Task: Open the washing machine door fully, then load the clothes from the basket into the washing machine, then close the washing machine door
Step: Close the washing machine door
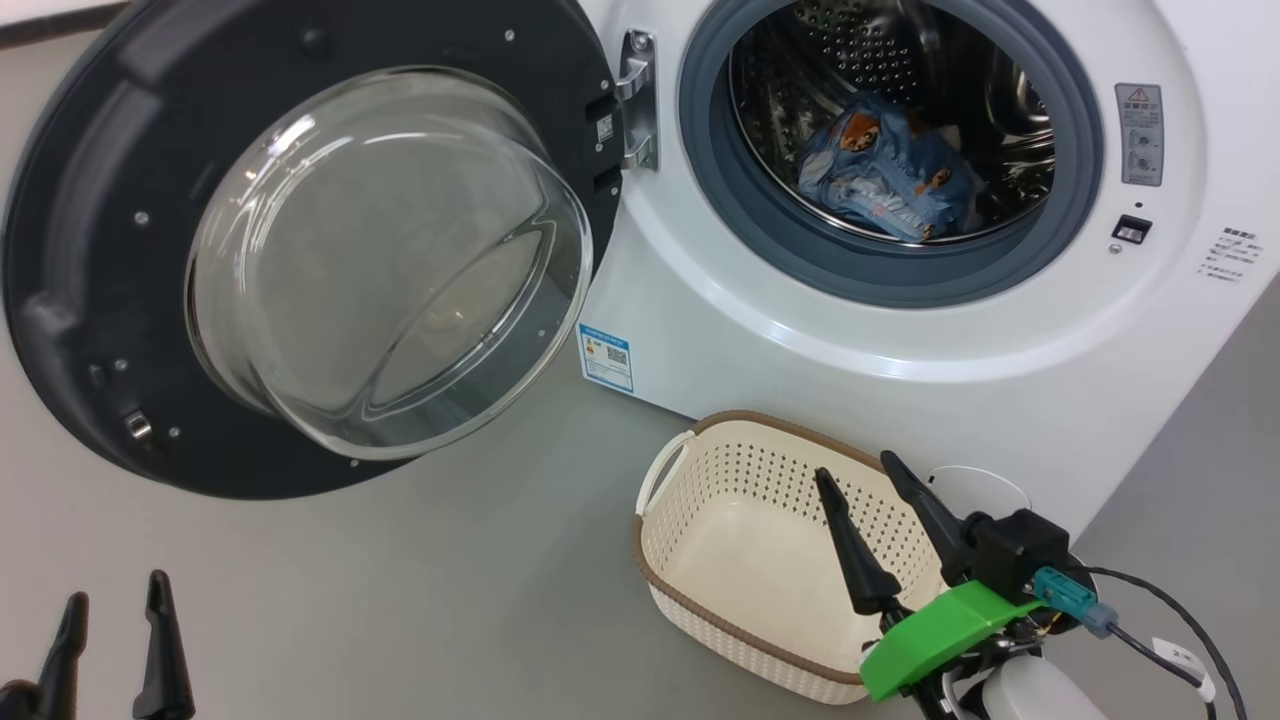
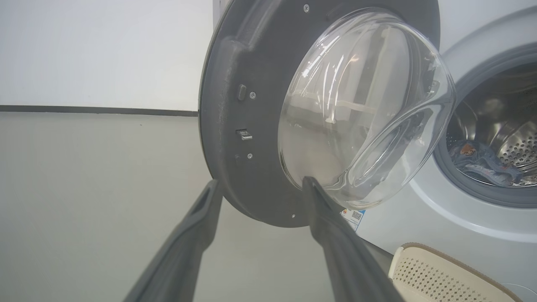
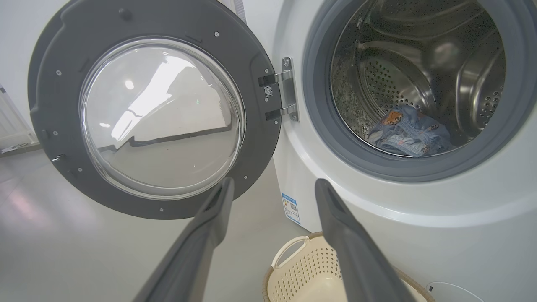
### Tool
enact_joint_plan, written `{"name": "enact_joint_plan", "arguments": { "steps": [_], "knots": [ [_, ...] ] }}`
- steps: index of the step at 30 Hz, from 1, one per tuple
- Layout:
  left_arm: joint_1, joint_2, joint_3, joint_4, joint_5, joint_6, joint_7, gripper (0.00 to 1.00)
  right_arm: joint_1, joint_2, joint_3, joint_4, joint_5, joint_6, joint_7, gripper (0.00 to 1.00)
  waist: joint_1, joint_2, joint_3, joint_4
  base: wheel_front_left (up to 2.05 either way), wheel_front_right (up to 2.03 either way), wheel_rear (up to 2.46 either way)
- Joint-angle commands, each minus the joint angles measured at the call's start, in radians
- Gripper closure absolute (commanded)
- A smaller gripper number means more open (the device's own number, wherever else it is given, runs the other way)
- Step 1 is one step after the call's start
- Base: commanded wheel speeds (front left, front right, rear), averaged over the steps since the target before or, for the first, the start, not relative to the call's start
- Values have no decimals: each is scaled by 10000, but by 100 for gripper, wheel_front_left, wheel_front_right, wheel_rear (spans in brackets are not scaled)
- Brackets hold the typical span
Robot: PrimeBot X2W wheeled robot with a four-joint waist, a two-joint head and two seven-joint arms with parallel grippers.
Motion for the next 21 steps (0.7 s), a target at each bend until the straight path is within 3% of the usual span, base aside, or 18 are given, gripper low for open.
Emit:
{"name": "enact_joint_plan", "arguments": {
  "steps": [1, 21],
  "knots": [
    [-248, 206, 438, -326, -72, 29, -67, 0, -474, -39, 299, -127, 141, 44, -82, 0, -1, 0, 89, 76, 0, 0, 0],
    [-234, 42, 569, -352, 159, -115, -67, 0, -561, -39, 472, 133, 299, 44, -82, 0, -1, 0, -66, 4, 0, 0, 0]
  ]
}}
